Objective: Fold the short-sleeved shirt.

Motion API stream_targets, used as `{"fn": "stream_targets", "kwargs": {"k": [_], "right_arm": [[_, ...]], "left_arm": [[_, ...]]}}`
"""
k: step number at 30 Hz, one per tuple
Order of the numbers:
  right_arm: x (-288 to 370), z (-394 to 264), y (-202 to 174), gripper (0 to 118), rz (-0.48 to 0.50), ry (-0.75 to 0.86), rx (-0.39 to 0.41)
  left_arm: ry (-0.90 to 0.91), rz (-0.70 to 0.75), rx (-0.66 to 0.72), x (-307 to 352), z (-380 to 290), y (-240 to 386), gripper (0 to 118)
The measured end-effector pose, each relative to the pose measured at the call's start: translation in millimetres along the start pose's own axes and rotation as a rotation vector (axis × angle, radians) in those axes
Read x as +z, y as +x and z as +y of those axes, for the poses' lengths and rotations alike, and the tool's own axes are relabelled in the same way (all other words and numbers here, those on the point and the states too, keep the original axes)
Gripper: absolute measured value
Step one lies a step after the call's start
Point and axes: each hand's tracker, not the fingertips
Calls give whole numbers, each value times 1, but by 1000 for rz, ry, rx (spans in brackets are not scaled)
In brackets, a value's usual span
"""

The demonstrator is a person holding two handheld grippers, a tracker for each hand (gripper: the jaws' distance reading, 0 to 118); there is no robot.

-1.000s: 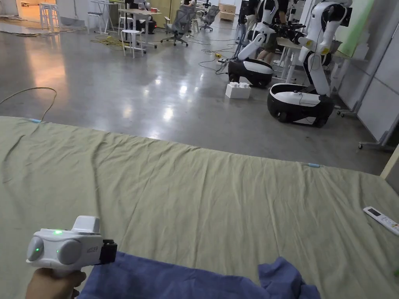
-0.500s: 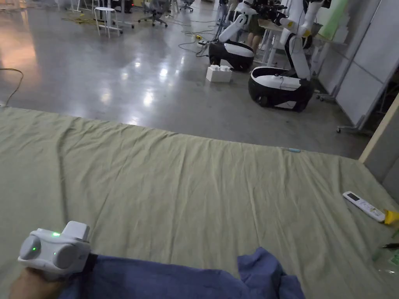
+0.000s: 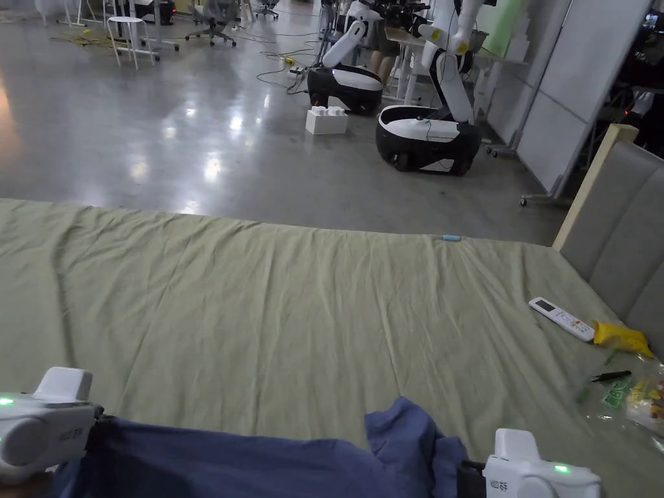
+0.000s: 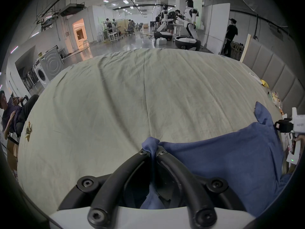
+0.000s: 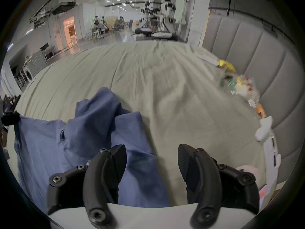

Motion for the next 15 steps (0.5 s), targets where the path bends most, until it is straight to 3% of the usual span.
{"fn": "stream_targets", "kwargs": {"k": [2,6,8,10,12,15], "right_arm": [[-14,2,-2,68,24,-53,-14],[-25,1,-12,67,-15,-52,51],[-22,5,-15,48,-21,-47,103],[-17,4,-23,10,-33,-28,134],[-15,3,-30,5,-60,-24,201],[0,1,-35,4,-78,29,212]], "left_arm": [[2,1,5,3,-1,-4,5],[0,8,23,8,-7,-11,5],[1,13,25,8,-9,-12,5],[3,16,25,10,-12,-12,5],[5,20,24,10,-13,-12,5],[27,23,37,16,-12,-12,5]]}}
